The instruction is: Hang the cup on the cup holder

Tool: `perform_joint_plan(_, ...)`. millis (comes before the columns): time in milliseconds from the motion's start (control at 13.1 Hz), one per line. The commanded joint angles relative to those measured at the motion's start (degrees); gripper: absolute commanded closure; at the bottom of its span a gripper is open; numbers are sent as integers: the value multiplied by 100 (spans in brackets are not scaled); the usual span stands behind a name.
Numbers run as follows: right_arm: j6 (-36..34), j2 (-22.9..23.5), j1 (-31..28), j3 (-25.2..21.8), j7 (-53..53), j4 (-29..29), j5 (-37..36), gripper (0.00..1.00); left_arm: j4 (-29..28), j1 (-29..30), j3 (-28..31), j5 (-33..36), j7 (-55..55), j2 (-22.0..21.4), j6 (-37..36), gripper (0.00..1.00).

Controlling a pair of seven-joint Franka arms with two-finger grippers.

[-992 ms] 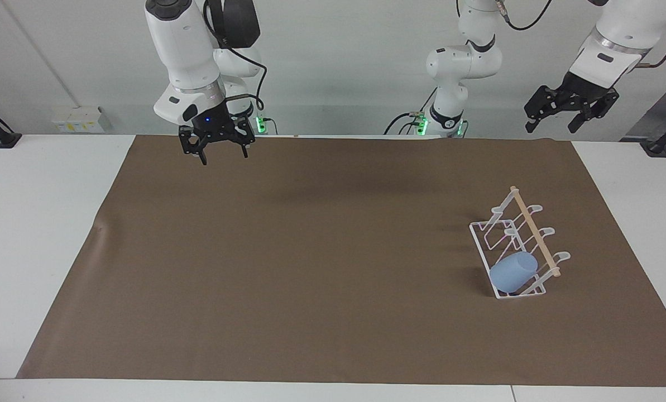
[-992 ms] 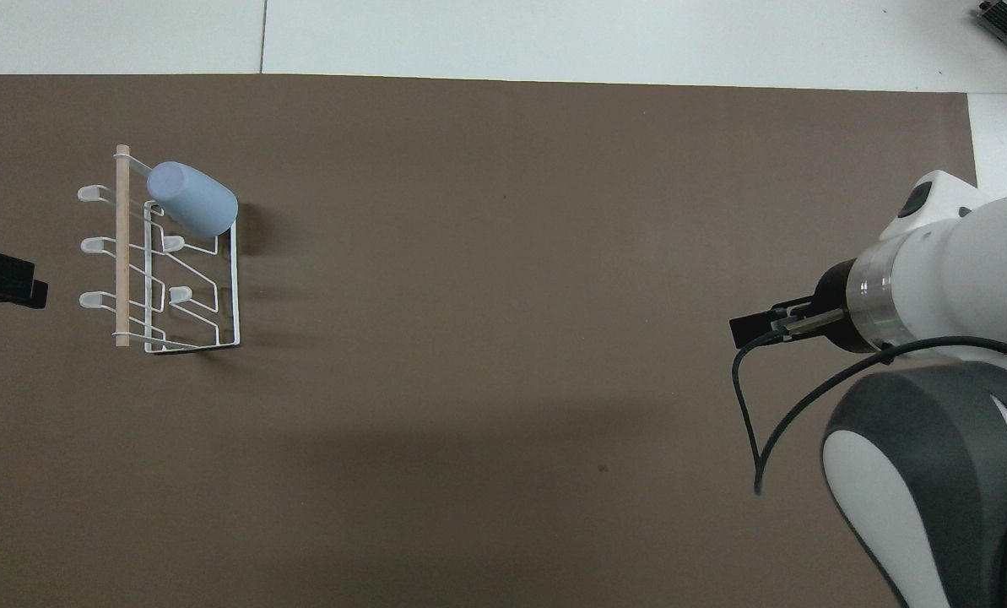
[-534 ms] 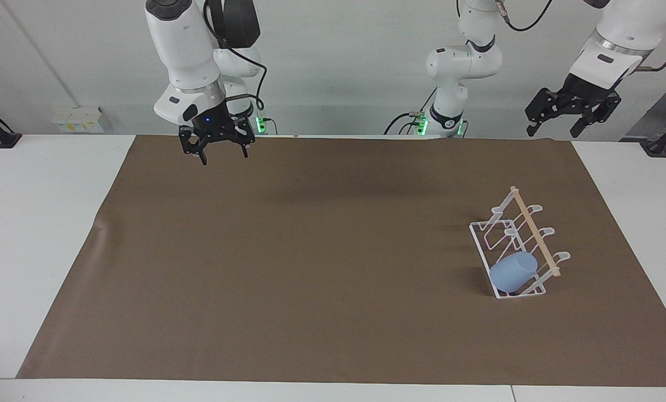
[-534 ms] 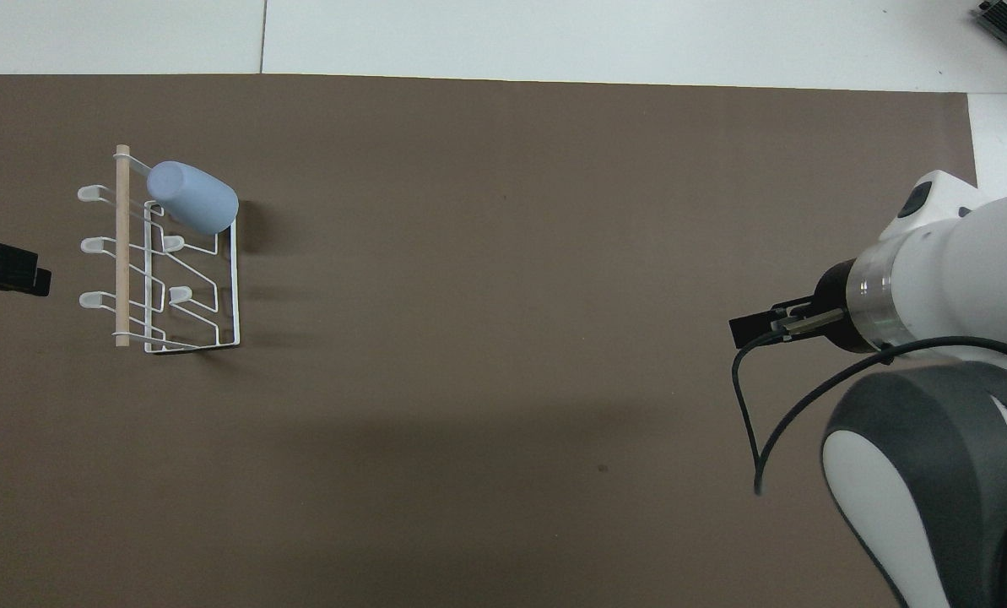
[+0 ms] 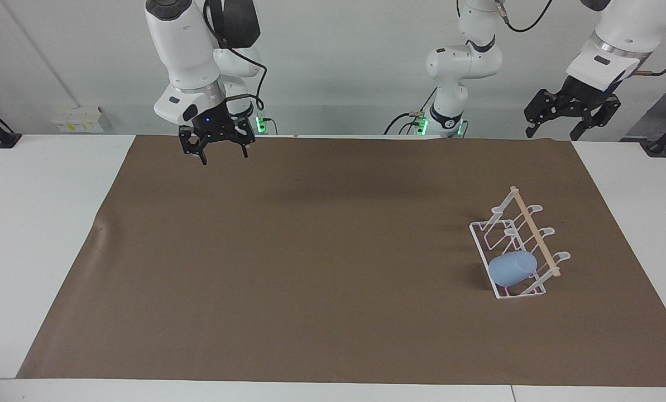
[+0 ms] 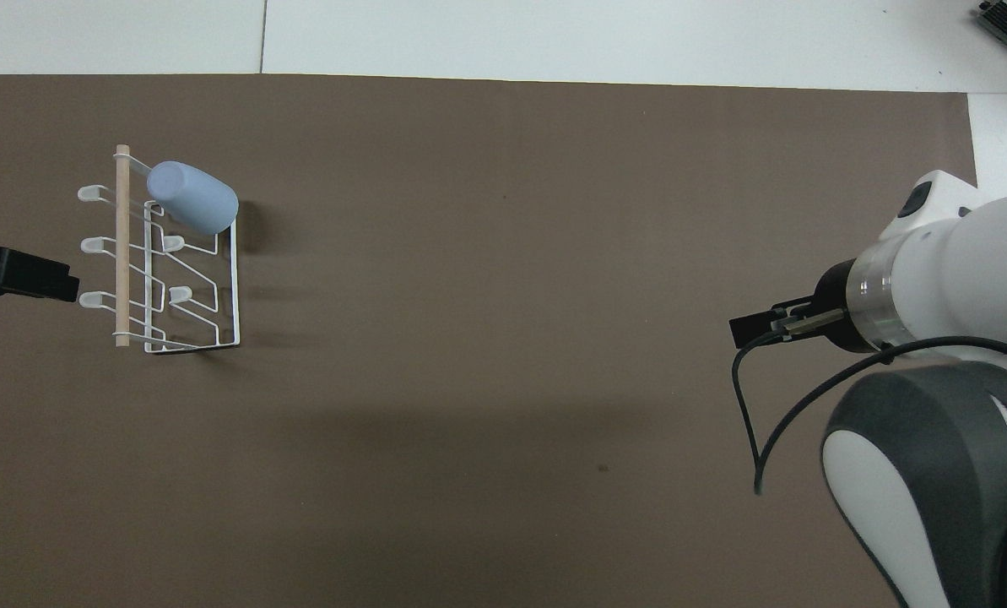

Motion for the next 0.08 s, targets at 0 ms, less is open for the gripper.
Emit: perform_joint_plan(0,60,2,-75,32,-152,-8,147,0,-329,47,-14,-89,101,-280,180,0)
